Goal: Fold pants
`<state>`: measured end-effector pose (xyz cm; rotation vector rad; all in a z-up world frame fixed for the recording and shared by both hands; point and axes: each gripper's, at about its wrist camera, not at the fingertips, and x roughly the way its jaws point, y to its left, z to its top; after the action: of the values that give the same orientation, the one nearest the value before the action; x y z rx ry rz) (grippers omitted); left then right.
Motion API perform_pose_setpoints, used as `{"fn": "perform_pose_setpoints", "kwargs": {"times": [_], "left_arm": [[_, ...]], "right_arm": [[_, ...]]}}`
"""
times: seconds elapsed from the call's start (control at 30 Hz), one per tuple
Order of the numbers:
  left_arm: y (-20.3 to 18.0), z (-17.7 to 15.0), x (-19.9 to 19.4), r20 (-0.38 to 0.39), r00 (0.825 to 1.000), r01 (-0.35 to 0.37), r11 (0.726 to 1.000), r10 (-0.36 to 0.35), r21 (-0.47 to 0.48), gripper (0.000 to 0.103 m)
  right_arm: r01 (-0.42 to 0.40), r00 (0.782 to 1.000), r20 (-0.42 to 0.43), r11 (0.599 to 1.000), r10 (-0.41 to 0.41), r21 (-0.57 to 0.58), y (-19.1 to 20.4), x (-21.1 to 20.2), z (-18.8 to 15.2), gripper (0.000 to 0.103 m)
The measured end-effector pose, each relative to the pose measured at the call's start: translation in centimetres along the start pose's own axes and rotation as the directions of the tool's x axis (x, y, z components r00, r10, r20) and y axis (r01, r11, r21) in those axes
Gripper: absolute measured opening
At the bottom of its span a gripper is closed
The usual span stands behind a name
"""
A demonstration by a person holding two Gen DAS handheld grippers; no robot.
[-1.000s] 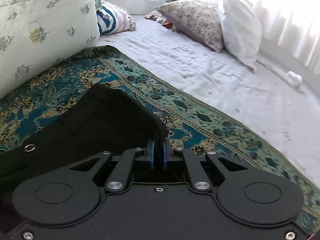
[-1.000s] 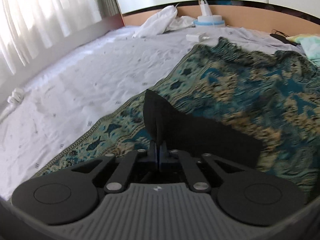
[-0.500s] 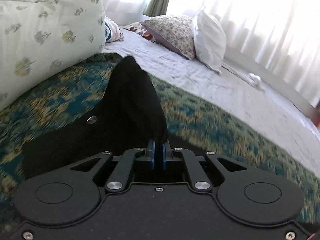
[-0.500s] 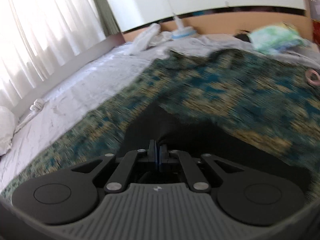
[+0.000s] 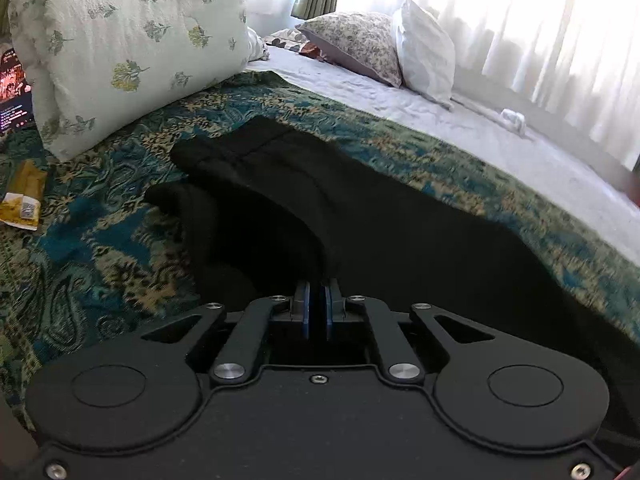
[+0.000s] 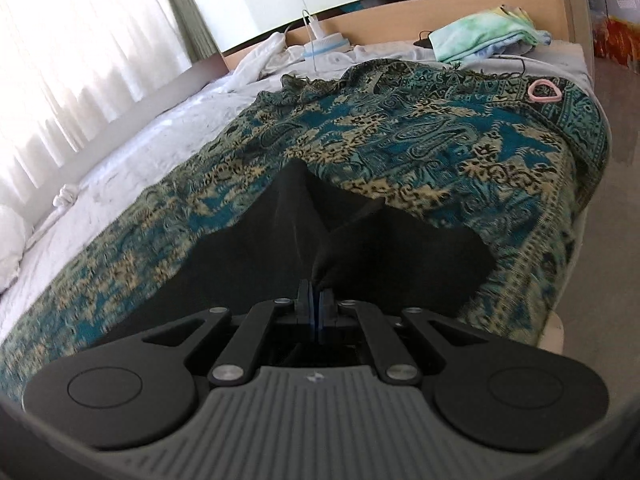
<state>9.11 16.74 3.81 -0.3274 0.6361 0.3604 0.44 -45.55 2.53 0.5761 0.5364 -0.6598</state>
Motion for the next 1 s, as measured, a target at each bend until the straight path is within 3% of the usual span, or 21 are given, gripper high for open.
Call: {"fn": "perform_pose_setpoints", "kwargs": {"times": [0.27, 0.37, 0.47, 0.5, 0.57, 0.63, 0.67, 0.7, 0.8, 0.9, 1.0], "left_arm": [[0.0, -1.3, 1.1, -0.010, 1.000, -0.027, 0.998, 0.027, 0.058, 0.009], [-0.4, -1.6, 1.4, 0.007, 0.999, -0.049, 0.994, 0.048, 0.094, 0.010], [-0.5, -1.7, 1.5, 0.014, 0.998, -0.056, 0.992, 0.055, 0.110, 0.010], [-0.6, -1.7, 1.5, 0.014, 0.998, -0.058, 0.992, 0.056, 0.116, 0.010], [-0.5, -1.6, 1.5, 0.012, 0.998, -0.057, 0.991, 0.056, 0.120, 0.010], [-0.5, -1.6, 1.5, 0.007, 0.998, -0.059, 0.991, 0.058, 0.117, 0.010], [-0.4, -1.5, 1.6, 0.005, 0.998, -0.059, 0.992, 0.058, 0.113, 0.011], [-0.4, -1.5, 1.6, 0.003, 0.998, -0.060, 0.992, 0.060, 0.110, 0.011], [-0.4, -1.5, 1.7, 0.005, 0.998, -0.065, 0.991, 0.065, 0.119, 0.012], [-0.5, -1.6, 1.9, 0.013, 0.997, -0.076, 0.989, 0.075, 0.130, 0.012], [-0.7, -1.7, 1.9, 0.015, 0.996, -0.089, 0.987, 0.088, 0.134, 0.012]], "right_arm": [[-0.001, 0.996, 0.088, 0.995, 0.010, -0.105, -0.5, -2.1, -1.5, 0.010], [-0.064, 0.994, 0.081, 0.993, 0.071, -0.096, -1.0, -1.6, -2.0, 0.027], [-0.204, 0.978, 0.049, 0.979, 0.205, -0.014, -1.8, -0.5, -2.3, 0.029], [-0.238, 0.971, 0.040, 0.971, 0.237, 0.027, -2.1, 0.1, -2.3, 0.035], [-0.248, 0.969, 0.040, 0.963, 0.245, 0.108, -2.6, 1.3, -2.1, 0.037], [-0.203, 0.979, 0.059, 0.968, 0.196, 0.145, -3.0, 2.1, -1.6, 0.043], [-0.170, 0.984, 0.072, 0.974, 0.161, 0.148, -3.1, 2.3, -1.3, 0.040], [-0.126, 0.990, 0.090, 0.981, 0.113, 0.151, -3.3, 2.2, -0.9, 0.020], [-0.057, 0.988, 0.152, 0.984, 0.032, 0.167, -4.8, 1.6, -0.3, 0.019], [0.027, 0.979, 0.196, 0.987, -0.058, 0.157, -6.6, 0.9, 0.0, 0.008], [-0.023, 0.981, 0.196, 0.988, -0.007, 0.151, -8.1, 0.6, -0.4, 0.007]]}}
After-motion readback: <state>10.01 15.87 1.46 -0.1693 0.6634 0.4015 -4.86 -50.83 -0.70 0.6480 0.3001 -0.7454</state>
